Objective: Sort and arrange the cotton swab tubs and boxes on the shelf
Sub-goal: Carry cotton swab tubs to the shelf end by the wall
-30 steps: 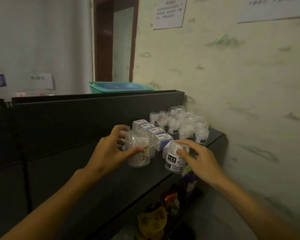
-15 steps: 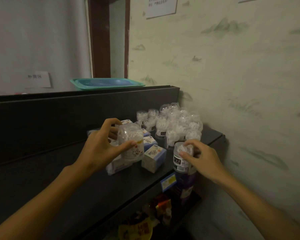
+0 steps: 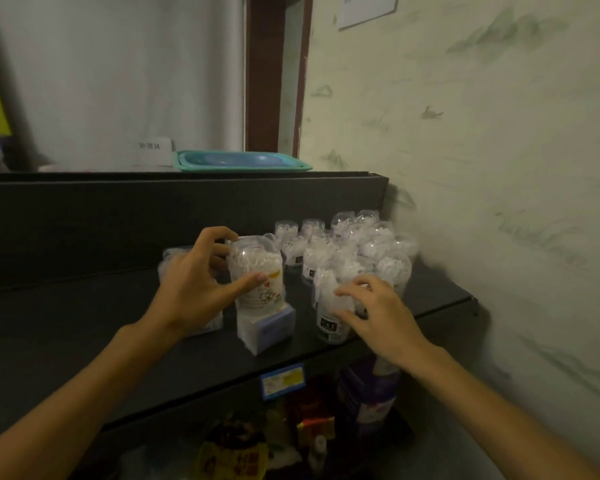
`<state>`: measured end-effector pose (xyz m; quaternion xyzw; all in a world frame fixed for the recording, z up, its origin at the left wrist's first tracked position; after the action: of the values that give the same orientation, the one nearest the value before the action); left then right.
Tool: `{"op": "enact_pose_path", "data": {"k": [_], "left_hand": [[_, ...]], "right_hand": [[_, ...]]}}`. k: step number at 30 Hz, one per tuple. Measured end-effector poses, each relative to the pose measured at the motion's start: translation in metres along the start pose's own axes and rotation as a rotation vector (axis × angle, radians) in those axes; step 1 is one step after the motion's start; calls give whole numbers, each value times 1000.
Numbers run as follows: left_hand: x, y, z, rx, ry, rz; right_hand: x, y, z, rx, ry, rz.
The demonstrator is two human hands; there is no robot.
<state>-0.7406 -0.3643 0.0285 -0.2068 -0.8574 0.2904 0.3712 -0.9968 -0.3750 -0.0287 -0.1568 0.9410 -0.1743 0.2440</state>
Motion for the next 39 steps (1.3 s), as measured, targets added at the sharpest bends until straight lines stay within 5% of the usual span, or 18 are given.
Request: {"op": "enact_pose_path", "data": {"k": [7, 15, 30, 39], "left_hand": [[43, -5, 25, 58, -13, -14], [69, -31, 57, 75, -36, 4], [105, -118, 172, -84, 31, 125], [127, -149, 237, -140, 35, 83]], "right_hand": [[4, -1, -12, -85, 48, -116], [33, -15, -70, 37, 4, -175], [169, -32, -151, 157, 156, 107], [214, -45, -158, 76, 175, 131]]}}
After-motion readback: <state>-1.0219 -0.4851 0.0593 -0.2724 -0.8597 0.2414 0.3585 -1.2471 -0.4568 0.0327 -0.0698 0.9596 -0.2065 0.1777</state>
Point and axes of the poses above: each hand's wrist, its own y-axis away from the middle knuckle, its own z-axis out of the palm, x = y × z, the point moved 8 cm from there along -y, towards the middle knuckle, and after that the axes turned 5 degrees about -y, right-handed, at the moved point
